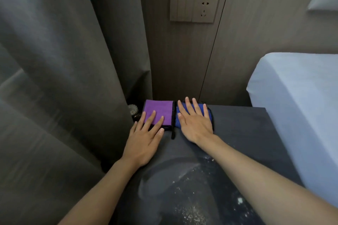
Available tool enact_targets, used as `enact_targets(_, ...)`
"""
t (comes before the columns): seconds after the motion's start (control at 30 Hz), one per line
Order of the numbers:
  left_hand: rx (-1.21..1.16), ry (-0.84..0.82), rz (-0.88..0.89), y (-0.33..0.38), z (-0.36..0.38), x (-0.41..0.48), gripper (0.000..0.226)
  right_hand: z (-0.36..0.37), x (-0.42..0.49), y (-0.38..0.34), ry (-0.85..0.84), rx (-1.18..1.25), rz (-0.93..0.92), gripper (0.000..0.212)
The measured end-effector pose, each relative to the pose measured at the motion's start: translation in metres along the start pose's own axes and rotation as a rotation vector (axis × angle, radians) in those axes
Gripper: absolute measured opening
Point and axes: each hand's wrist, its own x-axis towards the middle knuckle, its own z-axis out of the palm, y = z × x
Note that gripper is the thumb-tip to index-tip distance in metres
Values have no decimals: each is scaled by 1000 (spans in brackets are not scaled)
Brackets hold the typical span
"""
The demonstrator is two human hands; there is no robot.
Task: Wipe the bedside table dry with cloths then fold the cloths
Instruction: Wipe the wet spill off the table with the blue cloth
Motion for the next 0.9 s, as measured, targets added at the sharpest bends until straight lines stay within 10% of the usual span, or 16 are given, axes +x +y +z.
enact_targets(0.4, -15, 28, -9, 2, -1, -3, 79, -13, -3, 57, -95, -42, -185, 52)
enact_targets(0.9, -110, 29, -28, 5, -5, -5, 81, -32, -32, 167, -116, -81, 7, 53)
